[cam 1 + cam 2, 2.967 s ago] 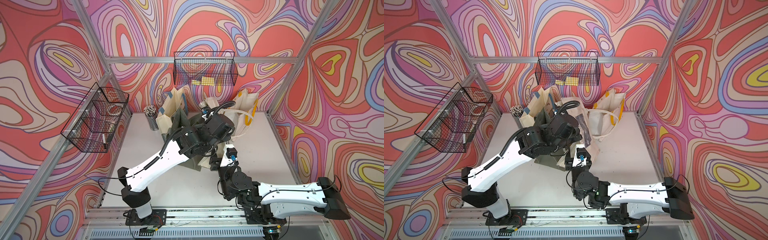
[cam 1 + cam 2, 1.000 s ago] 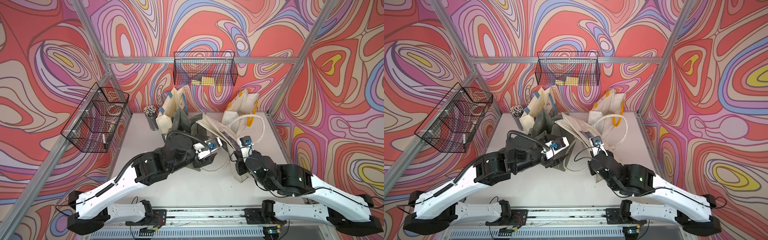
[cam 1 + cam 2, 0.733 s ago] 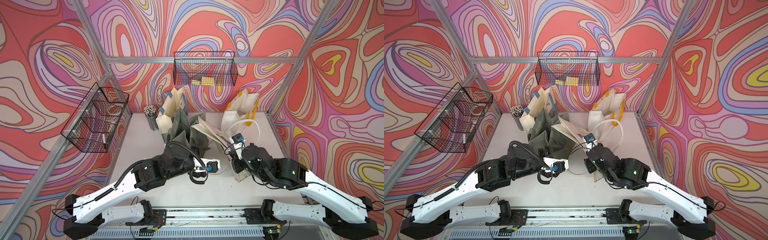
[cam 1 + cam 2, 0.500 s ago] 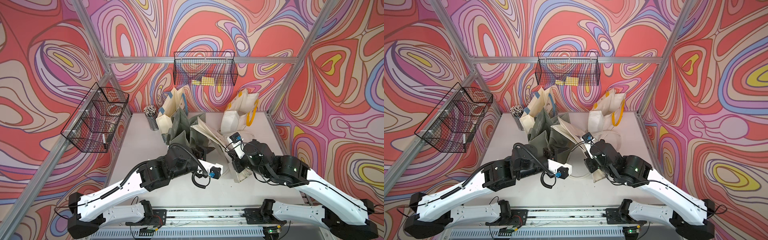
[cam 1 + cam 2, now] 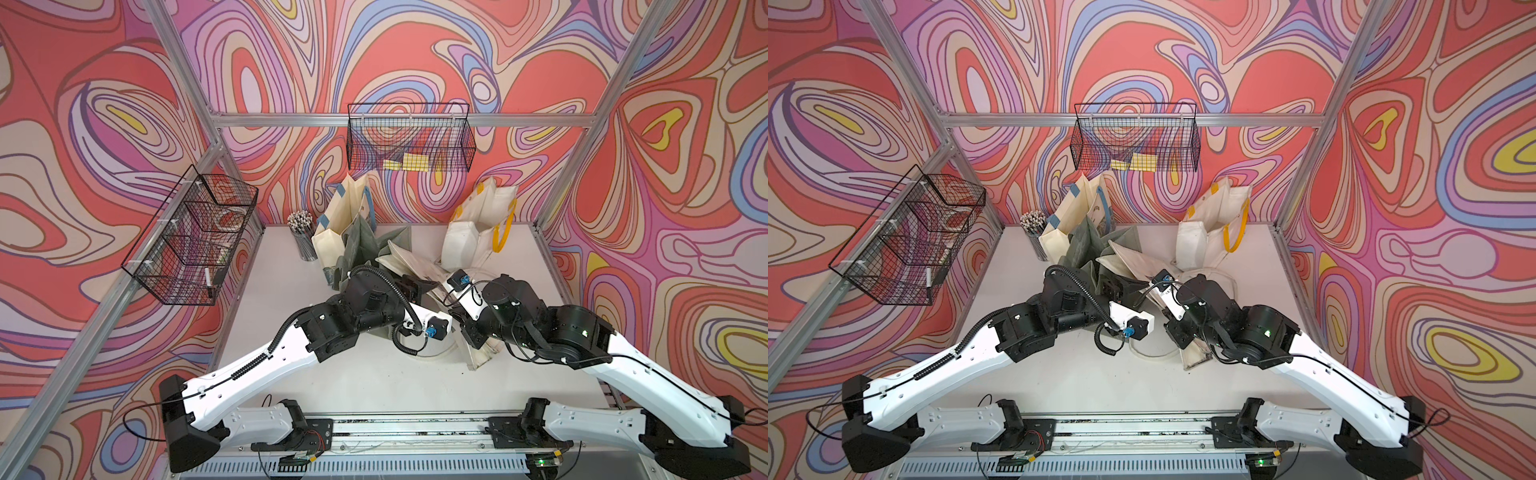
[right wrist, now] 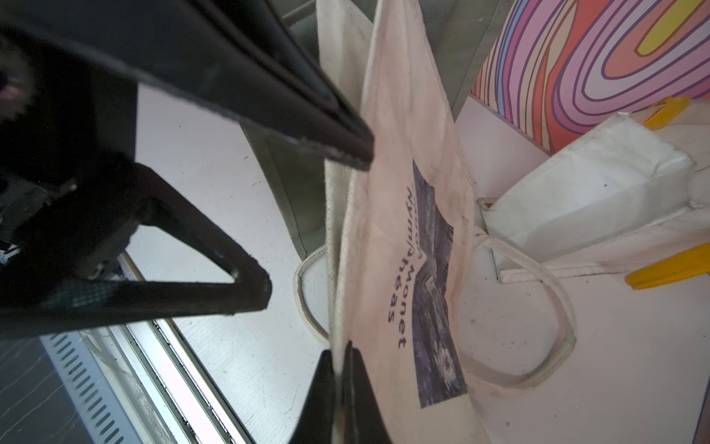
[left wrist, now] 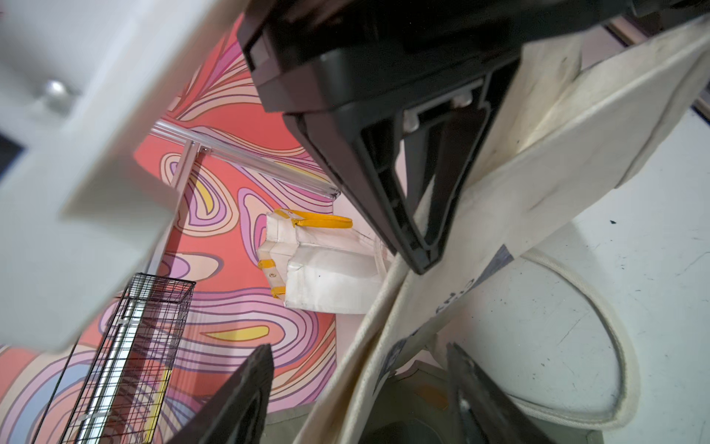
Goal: Put away the canvas bag
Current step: Press the canvas bag.
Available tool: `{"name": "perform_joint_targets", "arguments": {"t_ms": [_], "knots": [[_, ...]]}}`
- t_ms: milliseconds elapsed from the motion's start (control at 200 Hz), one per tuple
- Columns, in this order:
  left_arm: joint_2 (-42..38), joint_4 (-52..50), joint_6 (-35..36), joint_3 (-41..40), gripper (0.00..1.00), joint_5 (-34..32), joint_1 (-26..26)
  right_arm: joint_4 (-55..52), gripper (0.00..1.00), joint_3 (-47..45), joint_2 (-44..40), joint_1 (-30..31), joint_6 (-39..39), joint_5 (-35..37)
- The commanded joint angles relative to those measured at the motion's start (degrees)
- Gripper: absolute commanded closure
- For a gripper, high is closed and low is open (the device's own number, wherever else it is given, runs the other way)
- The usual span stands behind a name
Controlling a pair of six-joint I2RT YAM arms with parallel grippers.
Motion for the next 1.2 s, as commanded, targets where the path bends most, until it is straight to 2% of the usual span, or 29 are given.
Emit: {"name": "perform_joint_targets", "arguments": {"t_ms": [0, 135, 315, 581, 926, 1032, 1117, 1192], "knots": [[1.5, -2.5, 2.0, 2.4, 0.33, 4.6, 0.7, 3.9, 1.0, 2.5, -0.8, 0.0, -2.2, -3.9], [3.3, -3.5, 2.6, 3.7, 0.44, 5.8, 0.8, 4.2, 1.0, 2.4, -1.0, 0.0, -2.2, -4.2], [4.1, -5.3, 3.2, 4.5, 0.64, 5.6, 0.9, 6.9, 1.0, 0.9, -2.6, 0.0, -1.6, -4.2], [5.6, -9.2, 4.7, 7.3, 1.0, 5.0, 1.0, 9.0, 1.0, -0.3, -4.0, 0.0, -0.8, -4.7], [6.7, -10.8, 4.0, 9.7, 1.0, 3.2, 1.3, 10.2, 1.0, -2.9, -5.4, 0.0, 2.6, -3.2], [7.4, -10.8, 2.5, 11.5, 1.0, 0.9, 1.5, 10.3, 0.75, -4.4, -5.7, 0.0, 5.6, -1.4], [7.5, -9.3, 1.2, 11.9, 1.0, -0.3, 1.7, 10.5, 0.63, -6.2, -6.7, 0.0, 9.4, 1.2], [7.5, -7.9, -0.1, 12.1, 1.0, -0.8, 1.7, 11.0, 0.59, -7.7, -8.4, 0.0, 12.7, 4.4]]}}
